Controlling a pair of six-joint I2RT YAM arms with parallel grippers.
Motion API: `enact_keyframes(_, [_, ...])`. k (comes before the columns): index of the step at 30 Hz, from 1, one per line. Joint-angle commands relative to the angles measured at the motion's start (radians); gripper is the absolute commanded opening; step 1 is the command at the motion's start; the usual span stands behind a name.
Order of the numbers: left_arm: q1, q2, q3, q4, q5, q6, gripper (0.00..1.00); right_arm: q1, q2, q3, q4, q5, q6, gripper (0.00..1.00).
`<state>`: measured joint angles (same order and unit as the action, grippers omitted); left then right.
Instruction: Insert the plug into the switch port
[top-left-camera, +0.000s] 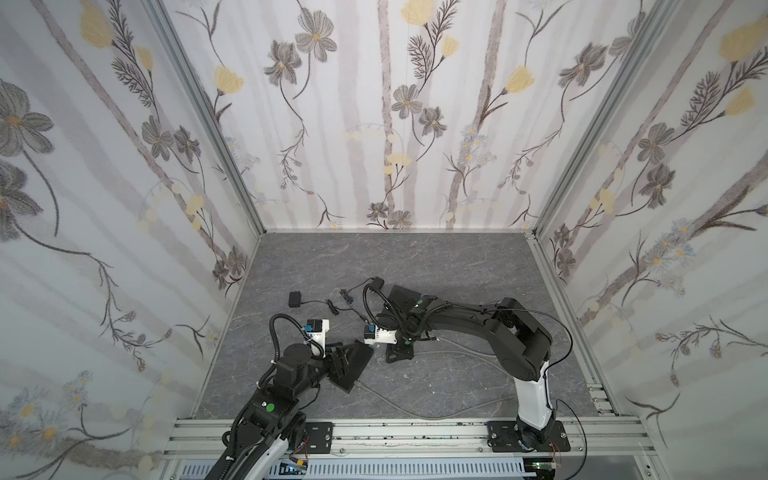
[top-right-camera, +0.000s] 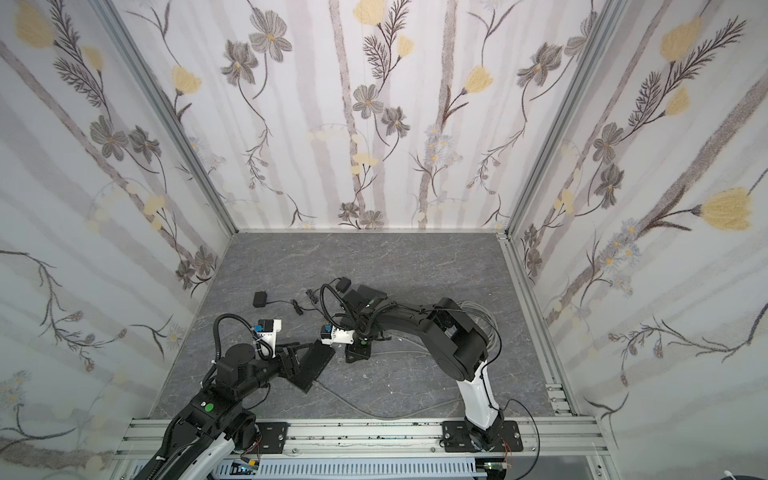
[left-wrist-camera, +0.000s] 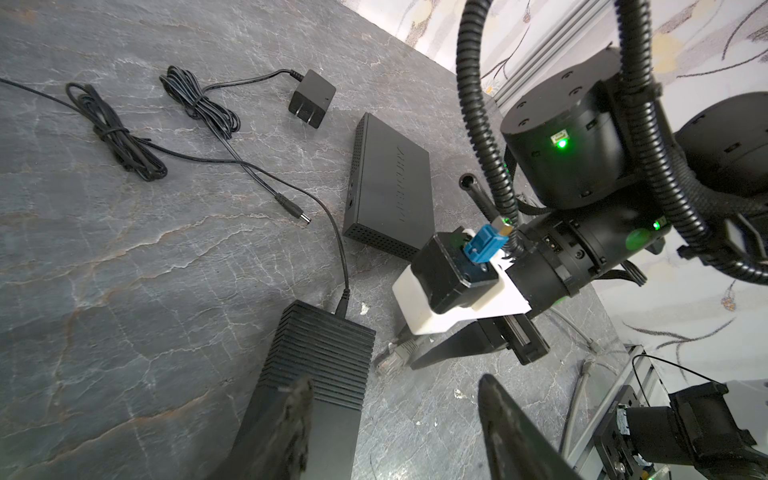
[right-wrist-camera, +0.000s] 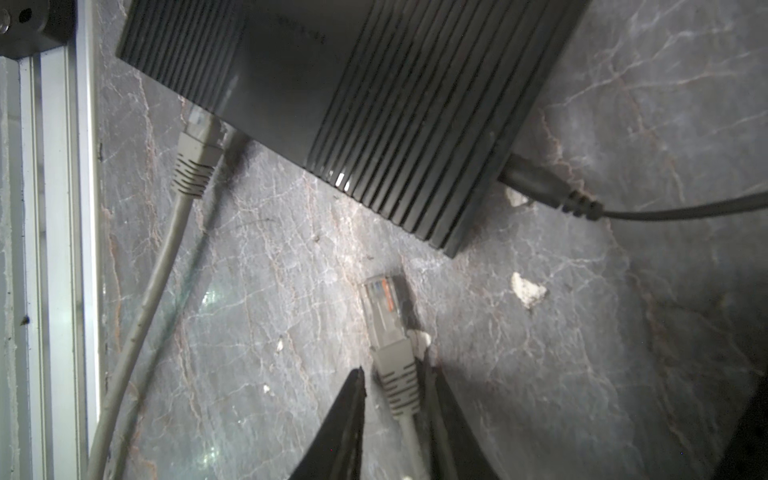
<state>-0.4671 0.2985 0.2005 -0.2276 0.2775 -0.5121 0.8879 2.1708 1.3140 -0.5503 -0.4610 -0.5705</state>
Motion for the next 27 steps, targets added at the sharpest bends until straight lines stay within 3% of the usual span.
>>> enact_keyframes(1, [0.001,-0.005,0.001,0.022,-0.003,0.006,0.64,0.003,-0.007,-0.023,-0.008,0.057,0.013,0.25])
enact_keyframes(6, [0.000,-0.012,0.001,0.017,-0.007,0.003,0.64,0.002,-0.046,-0.062,0.045,0.083,0.050,0.14])
enact_keyframes(11, [0.001,-0.020,-0.001,0.000,-0.023,-0.005,0.64,0.003,-0.113,-0.142,0.172,0.174,0.130,0.12])
enact_keyframes(16, [-0.001,-0.007,0.004,-0.035,-0.058,-0.036,0.64,0.009,-0.175,-0.218,0.285,0.251,0.218,0.03])
enact_keyframes(27, [0.001,0.119,0.001,-0.107,-0.192,-0.161,0.65,0.093,-0.320,-0.379,0.488,0.421,0.442,0.00])
